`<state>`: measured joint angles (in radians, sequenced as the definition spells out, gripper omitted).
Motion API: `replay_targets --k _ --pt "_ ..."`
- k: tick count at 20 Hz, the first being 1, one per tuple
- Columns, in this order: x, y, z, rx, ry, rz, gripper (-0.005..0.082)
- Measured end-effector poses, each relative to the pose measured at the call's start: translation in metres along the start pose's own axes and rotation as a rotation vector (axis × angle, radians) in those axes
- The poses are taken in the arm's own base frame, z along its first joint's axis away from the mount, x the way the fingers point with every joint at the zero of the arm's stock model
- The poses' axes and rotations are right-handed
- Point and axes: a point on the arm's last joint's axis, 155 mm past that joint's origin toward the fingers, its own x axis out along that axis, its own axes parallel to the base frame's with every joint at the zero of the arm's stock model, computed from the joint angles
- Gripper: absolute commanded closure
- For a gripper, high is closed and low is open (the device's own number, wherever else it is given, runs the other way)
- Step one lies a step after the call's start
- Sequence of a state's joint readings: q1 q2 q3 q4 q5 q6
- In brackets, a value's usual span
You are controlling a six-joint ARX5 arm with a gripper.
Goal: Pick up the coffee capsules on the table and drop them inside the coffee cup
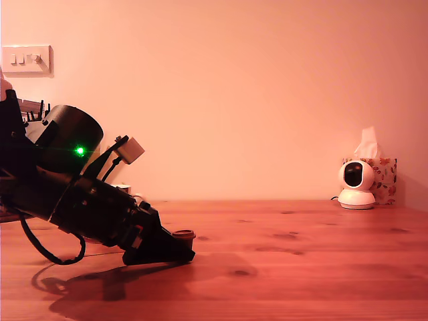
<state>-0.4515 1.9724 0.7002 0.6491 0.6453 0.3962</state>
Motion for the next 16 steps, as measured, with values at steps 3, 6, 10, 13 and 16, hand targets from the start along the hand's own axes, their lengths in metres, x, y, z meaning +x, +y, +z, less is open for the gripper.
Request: replay_targets --k 3,6,10,13,16 --pt "-0.004 0.000 0.000 -0.026 0.016 -0.001 0.0625" --pt "-0.022 0.004 0.026 -0.050 -0.008 0.022 0.0625" --pt "-0.049 0.009 0.053 -0.055 -0.018 0.061 0.0625" --pt "-0.059 0.008 0.047 -0.094 0.030 0.073 0.0625" --pt "-0.068 0.003 0.047 -0.114 0.059 0.072 0.0625"
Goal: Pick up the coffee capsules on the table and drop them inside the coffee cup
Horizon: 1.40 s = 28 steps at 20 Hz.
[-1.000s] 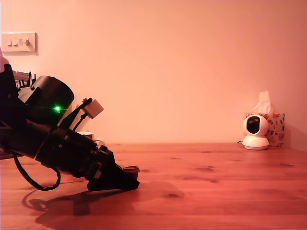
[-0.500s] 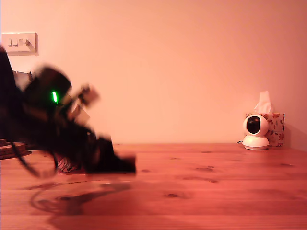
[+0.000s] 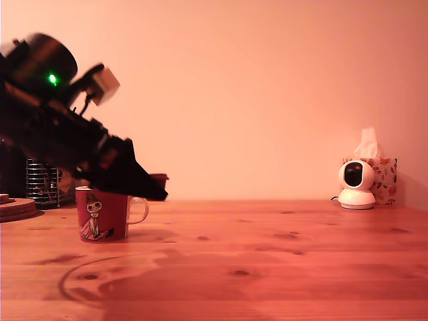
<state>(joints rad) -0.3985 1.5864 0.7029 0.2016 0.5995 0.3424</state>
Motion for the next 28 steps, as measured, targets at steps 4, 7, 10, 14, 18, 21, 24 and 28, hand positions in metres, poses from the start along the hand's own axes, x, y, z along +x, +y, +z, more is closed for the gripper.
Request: replay_targets --k 4,7,10,14,18,21,24,28 --pt "-0.012 -0.005 -0.003 -0.029 0.044 0.009 0.0625" --pt "-0.023 -0.006 -0.006 -0.051 0.081 0.040 0.0625" --pt "-0.035 -0.001 -0.006 -0.053 0.107 0.100 0.0625" --pt "-0.050 0.005 -0.004 -0.050 0.129 0.172 0.0625" --pt "-0.066 0.017 0.004 -0.043 0.120 0.269 0.0625" --pt "-0.078 0.035 0.003 -0.076 0.120 0.354 0.0625" --pt "-0.088 0.052 -0.001 -0.124 0.118 0.415 0.0625" --pt "-0.101 0.077 0.011 -0.156 0.045 0.505 0.0625"
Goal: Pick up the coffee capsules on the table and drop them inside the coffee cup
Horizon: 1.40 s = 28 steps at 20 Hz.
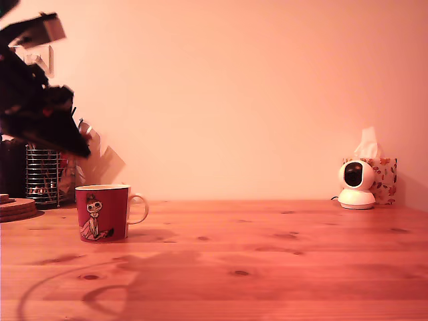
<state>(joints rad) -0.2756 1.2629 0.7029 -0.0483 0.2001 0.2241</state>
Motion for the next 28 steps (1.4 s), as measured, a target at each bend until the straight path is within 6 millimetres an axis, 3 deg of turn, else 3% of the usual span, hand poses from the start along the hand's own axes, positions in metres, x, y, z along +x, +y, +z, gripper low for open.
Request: replay_targets --k 5,13,15,20,24,28 --pt "-0.003 0.019 0.006 -0.111 -0.034 0.045 0.0625" --pt "-0.002 0.024 0.019 -0.169 -0.089 0.058 0.0624" --pt "0.002 0.025 0.021 -0.169 -0.102 0.061 0.0624" --pt "0.026 0.027 0.004 -0.210 -0.062 0.053 0.0624" --pt "0.032 0.032 0.019 -0.215 -0.132 0.061 0.0624" --pt "0.044 0.034 0.013 -0.218 -0.127 0.060 0.0624"
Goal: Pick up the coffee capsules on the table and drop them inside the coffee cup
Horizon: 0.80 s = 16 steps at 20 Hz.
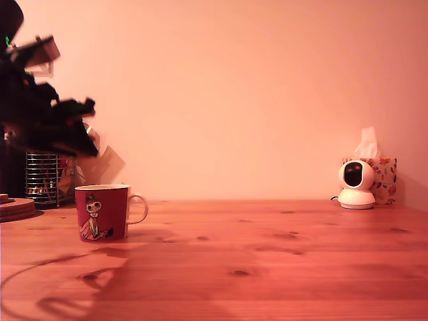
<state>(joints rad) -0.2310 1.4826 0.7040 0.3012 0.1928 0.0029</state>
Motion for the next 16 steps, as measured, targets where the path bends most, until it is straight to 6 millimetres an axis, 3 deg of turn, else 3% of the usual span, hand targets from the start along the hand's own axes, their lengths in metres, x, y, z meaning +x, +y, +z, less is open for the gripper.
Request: replay_targets --k 4,7,16 --pt "0.021 0.004 -0.010 -0.007 0.038 0.000 0.0623" --pt "0.032 0.006 0.002 -0.005 0.025 -0.001 0.0623" --pt "0.037 0.006 0.003 -0.010 0.051 -0.007 0.0618"
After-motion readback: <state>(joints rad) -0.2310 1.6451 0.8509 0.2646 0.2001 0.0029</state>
